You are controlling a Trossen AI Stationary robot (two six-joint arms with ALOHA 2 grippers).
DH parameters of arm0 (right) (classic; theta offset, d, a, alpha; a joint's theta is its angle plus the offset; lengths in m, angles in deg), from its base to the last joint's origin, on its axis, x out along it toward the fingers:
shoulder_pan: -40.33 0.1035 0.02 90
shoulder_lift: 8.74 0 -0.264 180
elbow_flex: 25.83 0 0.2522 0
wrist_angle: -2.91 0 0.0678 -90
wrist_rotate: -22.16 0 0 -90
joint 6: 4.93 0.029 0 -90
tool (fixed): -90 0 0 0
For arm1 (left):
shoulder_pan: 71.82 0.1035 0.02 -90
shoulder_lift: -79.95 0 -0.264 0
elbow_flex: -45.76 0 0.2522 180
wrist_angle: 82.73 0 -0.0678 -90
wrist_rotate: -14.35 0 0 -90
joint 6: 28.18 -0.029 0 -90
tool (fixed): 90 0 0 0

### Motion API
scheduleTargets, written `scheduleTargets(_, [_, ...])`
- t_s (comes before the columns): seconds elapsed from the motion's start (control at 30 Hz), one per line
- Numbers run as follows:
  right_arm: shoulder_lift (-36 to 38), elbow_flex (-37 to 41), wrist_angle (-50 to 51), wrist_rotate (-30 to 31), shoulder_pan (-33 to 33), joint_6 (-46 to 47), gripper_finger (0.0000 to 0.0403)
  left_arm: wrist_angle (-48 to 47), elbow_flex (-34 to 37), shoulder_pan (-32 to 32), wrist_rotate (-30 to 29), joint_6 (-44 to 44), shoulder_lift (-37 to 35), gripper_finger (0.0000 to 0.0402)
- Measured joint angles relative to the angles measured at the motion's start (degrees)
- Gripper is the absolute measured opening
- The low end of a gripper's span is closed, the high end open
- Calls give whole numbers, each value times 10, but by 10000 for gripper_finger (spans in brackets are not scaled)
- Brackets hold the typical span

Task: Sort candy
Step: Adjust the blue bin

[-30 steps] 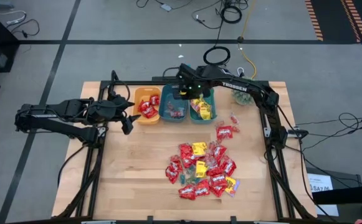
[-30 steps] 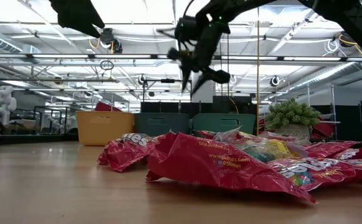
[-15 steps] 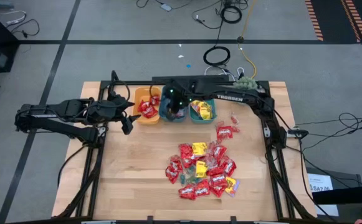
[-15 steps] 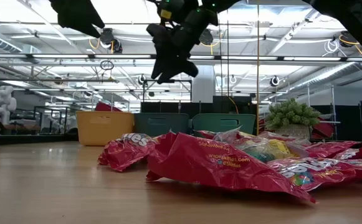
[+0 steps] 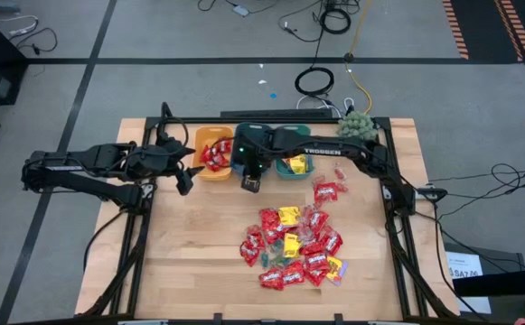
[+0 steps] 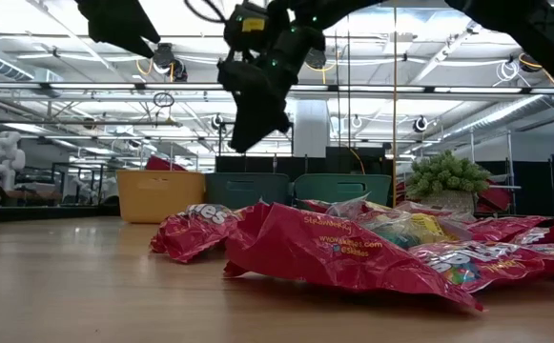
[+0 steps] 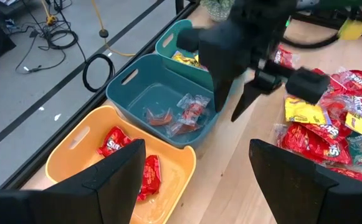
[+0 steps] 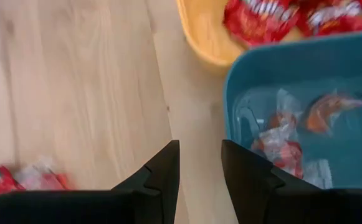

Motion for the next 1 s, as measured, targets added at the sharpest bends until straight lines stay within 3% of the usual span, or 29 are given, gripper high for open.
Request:
scheduleTargets(0.8, [-13,0,54,42,0,-91,111,1,0,0,0,0,0,297])
scheduleTargets(1.0, [-26,0,81,51,-1,-93,86,1,0,0,0,0,0,297])
